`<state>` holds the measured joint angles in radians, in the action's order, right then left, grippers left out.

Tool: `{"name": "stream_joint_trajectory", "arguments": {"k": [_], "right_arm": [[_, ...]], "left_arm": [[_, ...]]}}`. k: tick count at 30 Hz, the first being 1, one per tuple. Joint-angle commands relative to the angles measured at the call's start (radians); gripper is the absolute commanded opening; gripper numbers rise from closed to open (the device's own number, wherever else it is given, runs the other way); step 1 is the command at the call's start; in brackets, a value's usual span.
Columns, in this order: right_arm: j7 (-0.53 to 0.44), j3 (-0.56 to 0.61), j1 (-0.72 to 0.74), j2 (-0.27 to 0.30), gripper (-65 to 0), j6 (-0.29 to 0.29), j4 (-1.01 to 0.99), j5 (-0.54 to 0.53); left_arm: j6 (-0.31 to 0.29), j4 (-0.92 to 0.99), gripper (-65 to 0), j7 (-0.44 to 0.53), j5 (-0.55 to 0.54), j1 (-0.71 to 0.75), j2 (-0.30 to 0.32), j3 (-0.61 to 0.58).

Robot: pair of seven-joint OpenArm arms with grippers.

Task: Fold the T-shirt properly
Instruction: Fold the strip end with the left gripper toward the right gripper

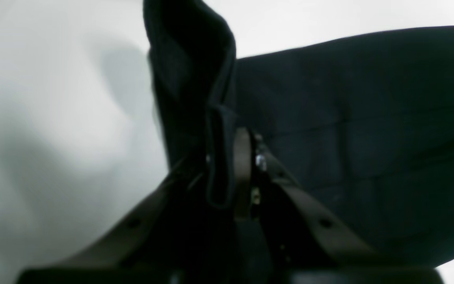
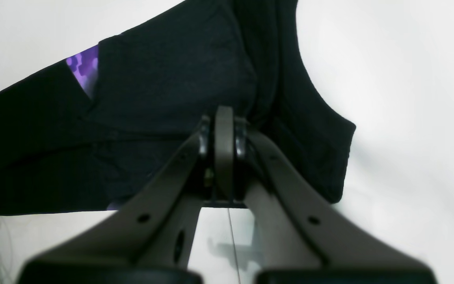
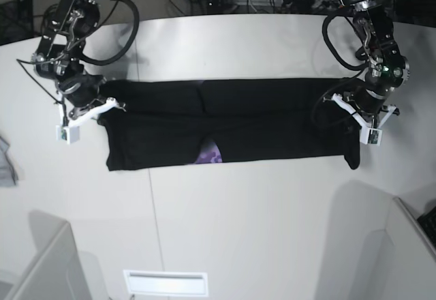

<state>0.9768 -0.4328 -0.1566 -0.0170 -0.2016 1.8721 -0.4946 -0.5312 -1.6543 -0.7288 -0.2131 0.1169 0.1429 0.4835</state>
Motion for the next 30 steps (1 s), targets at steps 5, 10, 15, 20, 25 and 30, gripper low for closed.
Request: {"name": "stream_joint_trajectory", "arguments": {"k": [5,10,15,20,25,30], "right_arm": [[-0.019,-0.004,0.002,0.010,-65.0,-0.003,0.016,-0.016],[-0.019,-0.004,0.001,0.010,-65.0,-0.003,0.016,-0.016],[-0.019,-0.041,-0.002,0.007,-65.0,-0.003,0.016,-0.014],[-0.017,-0.080,-0.001,0.010,-65.0,-0.003,0.016,-0.014],[-0.017,-0.097,0.001,0.012,-65.0,-0.003,0.016,-0.014],[-0.017,-0.097,0.001,0.012,-65.0,-0.003,-0.006,-0.014]], "left_arm": [[0.056,-0.060,-65.0,0.021,-0.012,0.016,0.004,-0.084],[0.081,-0.070,-65.0,0.021,-0.012,0.016,0.001,-0.156],[0.095,-0.077,-65.0,0.021,-0.013,0.036,0.001,-0.222],[0.096,-0.083,-65.0,0.021,-0.015,0.037,-0.004,-0.279],[0.096,-0.083,-65.0,0.016,-0.012,0.031,-0.039,-0.296],[0.096,-0.090,-65.0,-0.074,-0.012,-0.006,-0.064,-0.335]]}}
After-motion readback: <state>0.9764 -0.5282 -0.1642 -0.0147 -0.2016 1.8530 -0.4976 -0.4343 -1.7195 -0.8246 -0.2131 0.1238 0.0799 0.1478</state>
